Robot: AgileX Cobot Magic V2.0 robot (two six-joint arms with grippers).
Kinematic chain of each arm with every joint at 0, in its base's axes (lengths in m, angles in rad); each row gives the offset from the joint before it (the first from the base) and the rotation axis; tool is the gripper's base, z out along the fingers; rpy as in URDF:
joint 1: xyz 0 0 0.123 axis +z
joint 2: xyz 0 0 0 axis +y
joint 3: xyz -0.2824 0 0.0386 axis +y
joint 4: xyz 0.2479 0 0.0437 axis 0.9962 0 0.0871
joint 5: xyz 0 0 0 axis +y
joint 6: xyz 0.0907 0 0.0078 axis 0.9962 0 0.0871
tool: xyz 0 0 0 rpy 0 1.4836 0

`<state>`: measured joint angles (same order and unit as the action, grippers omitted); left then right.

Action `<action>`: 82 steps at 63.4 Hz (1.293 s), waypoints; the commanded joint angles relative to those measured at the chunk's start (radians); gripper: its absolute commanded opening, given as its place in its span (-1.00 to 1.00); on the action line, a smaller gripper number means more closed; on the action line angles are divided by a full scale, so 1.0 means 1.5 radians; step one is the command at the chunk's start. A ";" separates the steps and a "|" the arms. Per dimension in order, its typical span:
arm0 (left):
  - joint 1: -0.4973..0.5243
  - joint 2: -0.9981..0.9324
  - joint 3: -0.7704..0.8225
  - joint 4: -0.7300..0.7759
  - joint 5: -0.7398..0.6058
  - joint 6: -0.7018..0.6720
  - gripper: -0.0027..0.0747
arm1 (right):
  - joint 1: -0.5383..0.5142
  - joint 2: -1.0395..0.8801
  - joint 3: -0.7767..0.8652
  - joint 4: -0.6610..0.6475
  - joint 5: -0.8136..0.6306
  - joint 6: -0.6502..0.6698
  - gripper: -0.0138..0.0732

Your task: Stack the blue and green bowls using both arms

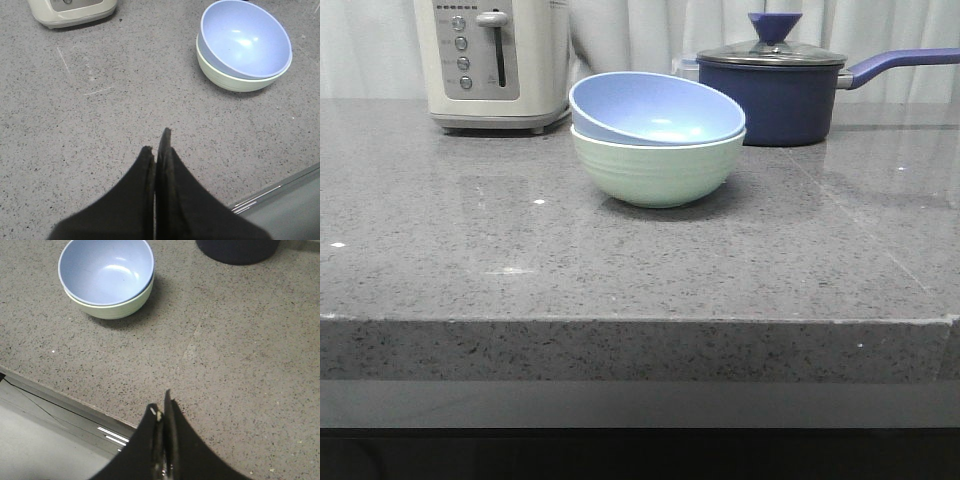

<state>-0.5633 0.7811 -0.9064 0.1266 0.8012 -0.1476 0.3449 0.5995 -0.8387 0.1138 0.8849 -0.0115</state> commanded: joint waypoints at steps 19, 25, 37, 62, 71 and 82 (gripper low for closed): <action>0.185 -0.188 0.190 -0.053 -0.265 0.013 -0.98 | -0.002 0.000 -0.015 -0.006 -0.046 -0.002 -0.81; 0.243 -0.269 0.282 -0.055 -0.348 0.051 -0.98 | -0.002 0.000 -0.015 -0.006 -0.046 -0.002 -0.81; 0.325 -0.416 0.458 -0.064 -0.447 0.054 -0.98 | -0.002 0.000 -0.015 -0.006 -0.046 -0.002 -0.81; 0.349 -0.536 0.612 -0.111 -0.548 0.054 -0.98 | -0.002 0.000 -0.015 -0.006 -0.046 -0.002 -0.81; 0.349 -0.536 0.611 -0.111 -0.542 0.056 -0.98 | -0.002 0.000 -0.015 -0.006 -0.044 -0.002 -0.81; 0.348 -0.536 0.611 -0.111 -0.541 0.056 -0.98 | -0.002 0.000 -0.015 -0.006 -0.044 -0.002 -0.81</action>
<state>-0.0405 -0.0051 0.0056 -0.0309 0.0778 -0.0689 0.3449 0.5995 -0.8387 0.1134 0.8849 -0.0115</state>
